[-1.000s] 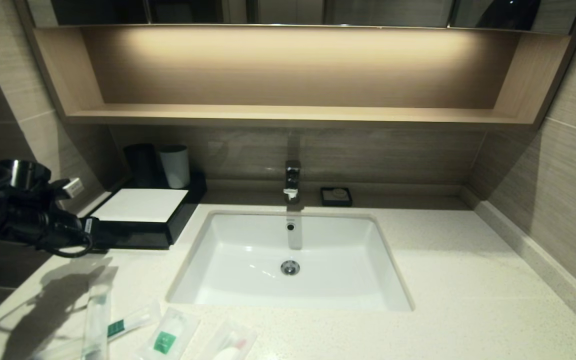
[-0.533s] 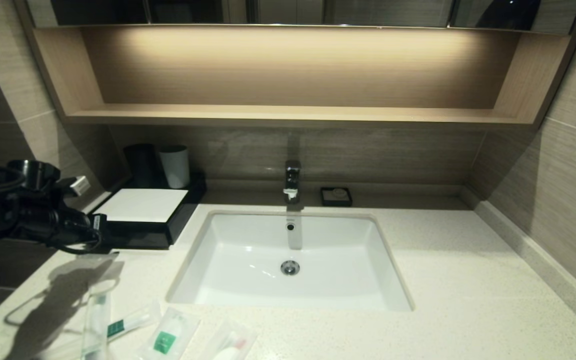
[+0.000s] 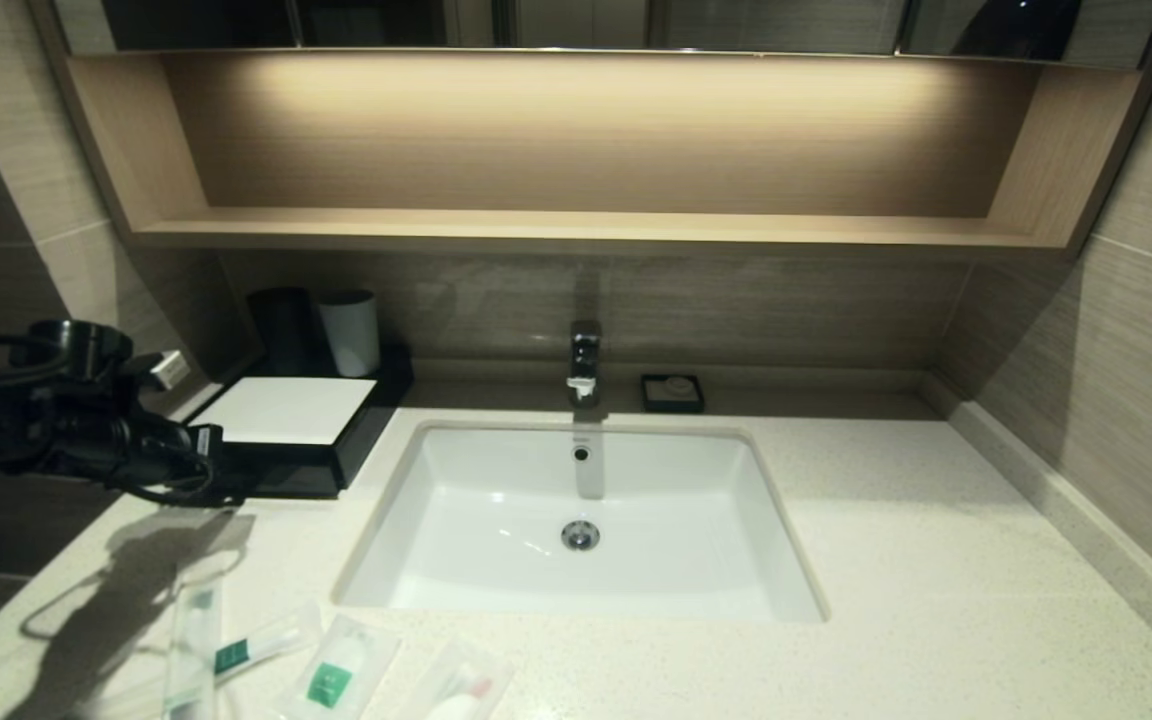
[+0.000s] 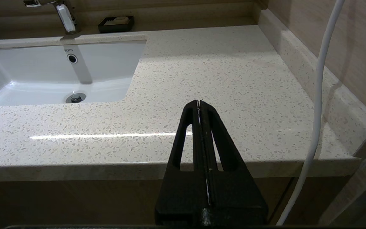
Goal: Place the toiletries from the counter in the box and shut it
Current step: Open the drawer
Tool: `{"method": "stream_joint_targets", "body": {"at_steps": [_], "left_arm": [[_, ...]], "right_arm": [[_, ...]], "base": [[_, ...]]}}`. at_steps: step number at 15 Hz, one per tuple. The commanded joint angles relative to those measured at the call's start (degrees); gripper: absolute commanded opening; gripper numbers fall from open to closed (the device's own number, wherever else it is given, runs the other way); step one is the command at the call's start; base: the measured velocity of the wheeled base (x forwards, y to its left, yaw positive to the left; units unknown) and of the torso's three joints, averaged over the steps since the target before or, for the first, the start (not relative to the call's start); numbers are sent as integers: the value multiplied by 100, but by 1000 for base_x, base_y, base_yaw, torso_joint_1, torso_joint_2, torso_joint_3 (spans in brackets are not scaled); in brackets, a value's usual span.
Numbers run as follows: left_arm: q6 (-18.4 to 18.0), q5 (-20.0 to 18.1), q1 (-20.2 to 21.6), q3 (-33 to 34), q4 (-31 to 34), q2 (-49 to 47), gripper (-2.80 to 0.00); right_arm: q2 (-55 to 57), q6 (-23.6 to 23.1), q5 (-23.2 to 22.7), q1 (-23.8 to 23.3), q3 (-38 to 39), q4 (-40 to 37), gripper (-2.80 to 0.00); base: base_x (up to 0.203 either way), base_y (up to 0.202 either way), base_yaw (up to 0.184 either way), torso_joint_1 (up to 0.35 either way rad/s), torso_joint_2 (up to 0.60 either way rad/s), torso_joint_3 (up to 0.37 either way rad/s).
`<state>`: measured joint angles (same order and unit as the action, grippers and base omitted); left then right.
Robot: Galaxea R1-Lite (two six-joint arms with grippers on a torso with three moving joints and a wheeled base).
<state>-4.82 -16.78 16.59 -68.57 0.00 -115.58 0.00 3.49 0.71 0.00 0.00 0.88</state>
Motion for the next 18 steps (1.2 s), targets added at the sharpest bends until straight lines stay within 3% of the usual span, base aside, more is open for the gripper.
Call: {"method": "stream_joint_targets", "body": {"at_steps": [1, 18], "left_arm": [[-2, -10, 2, -25, -18, -81, -280], [235, -54, -68, -33, -369, -345, -280]], "right_arm": [[9, 2, 0, 0, 0, 0, -280], [9, 2, 0, 9, 0, 9, -280]], "base": [[0, 0, 0, 0, 0, 0], [0, 0, 0, 0, 0, 0]]}}
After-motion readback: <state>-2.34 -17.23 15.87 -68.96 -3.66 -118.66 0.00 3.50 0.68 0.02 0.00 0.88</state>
